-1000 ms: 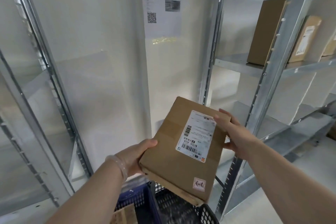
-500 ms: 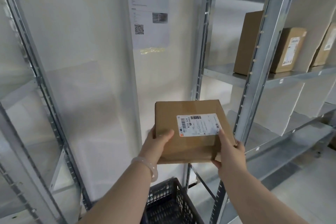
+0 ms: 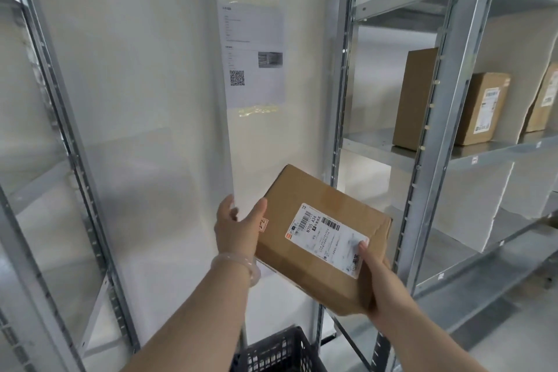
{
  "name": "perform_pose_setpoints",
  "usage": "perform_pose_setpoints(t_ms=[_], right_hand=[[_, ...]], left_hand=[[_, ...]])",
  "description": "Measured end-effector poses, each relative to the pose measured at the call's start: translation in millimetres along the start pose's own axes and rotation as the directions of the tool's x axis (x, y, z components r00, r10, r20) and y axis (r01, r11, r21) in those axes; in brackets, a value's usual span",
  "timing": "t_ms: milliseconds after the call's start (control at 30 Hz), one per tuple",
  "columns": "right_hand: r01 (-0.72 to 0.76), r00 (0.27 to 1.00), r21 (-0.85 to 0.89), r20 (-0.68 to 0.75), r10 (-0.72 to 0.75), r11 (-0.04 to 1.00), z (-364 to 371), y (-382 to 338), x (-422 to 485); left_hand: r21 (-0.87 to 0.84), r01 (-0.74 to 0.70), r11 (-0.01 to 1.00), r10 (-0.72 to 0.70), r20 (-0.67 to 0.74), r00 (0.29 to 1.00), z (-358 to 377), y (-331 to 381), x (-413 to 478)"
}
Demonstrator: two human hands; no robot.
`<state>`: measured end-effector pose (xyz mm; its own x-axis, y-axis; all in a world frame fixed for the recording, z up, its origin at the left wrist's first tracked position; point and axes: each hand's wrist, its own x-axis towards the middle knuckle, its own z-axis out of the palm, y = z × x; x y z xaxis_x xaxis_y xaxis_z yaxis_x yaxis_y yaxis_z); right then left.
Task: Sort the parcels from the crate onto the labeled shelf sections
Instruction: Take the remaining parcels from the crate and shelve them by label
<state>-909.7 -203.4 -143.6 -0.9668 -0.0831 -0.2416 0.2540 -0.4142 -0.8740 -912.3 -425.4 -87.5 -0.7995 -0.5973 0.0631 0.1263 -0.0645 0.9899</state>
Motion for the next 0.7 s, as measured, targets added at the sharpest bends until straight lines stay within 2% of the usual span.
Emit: perform_pose_setpoints(t_ms=[33,100,200,300,400,467,567,633,700], right_hand=[[0.019,1.000,0.055,-0.009,-0.019,0.998,7.0,4.5,0.0],[0.036,0.999,0.140,-0.019,-0.034,0.990,24.3,10.3,-2.8],[0.091,0.996,0.160,-0.027,-0.088,0.983,41.0,16.2,-7.0],[0.135,0.988,-0.006,-0.081,-0.135,0.991,35.7,9.7,-11.9],[0.209,0.953,-0.211,-0.176,-0.247,0.955,21.1,-16.8,-9.1],[0.238,0.951,-0.394,-0.093,-0.296,0.888,18.4,-36.7,-7.1],[0.235,0.967,-0.604,0.068,-0.245,0.762,27.4,-53.3,-11.7],[0.244,0.957,-0.679,0.055,-0.284,0.692,26.9,-55.8,-15.7],[0.247,0.935,-0.689,-0.014,-0.353,0.681,19.3,-54.5,-21.4]], left_hand=[[-0.025,0.015,1.000,-0.017,-0.090,0.996,5.6,-1.0,-3.8],[-0.091,0.030,0.995,-0.041,-0.123,0.992,16.7,-7.3,-10.6],[-0.201,0.073,0.977,-0.064,0.054,0.997,26.4,-17.5,-10.8],[-0.234,0.079,0.969,-0.037,0.180,0.983,16.5,-9.1,-0.7],[-0.138,0.002,0.990,0.036,0.272,0.962,4.4,-2.5,13.1],[-0.023,-0.036,0.999,0.041,0.333,0.942,0.6,1.0,15.2],[0.061,-0.075,0.995,0.037,0.468,0.883,7.4,0.7,10.3],[0.052,-0.076,0.996,0.038,0.524,0.851,15.4,1.2,4.0],[0.018,-0.066,0.998,0.046,0.542,0.839,23.8,0.9,-1.6]])
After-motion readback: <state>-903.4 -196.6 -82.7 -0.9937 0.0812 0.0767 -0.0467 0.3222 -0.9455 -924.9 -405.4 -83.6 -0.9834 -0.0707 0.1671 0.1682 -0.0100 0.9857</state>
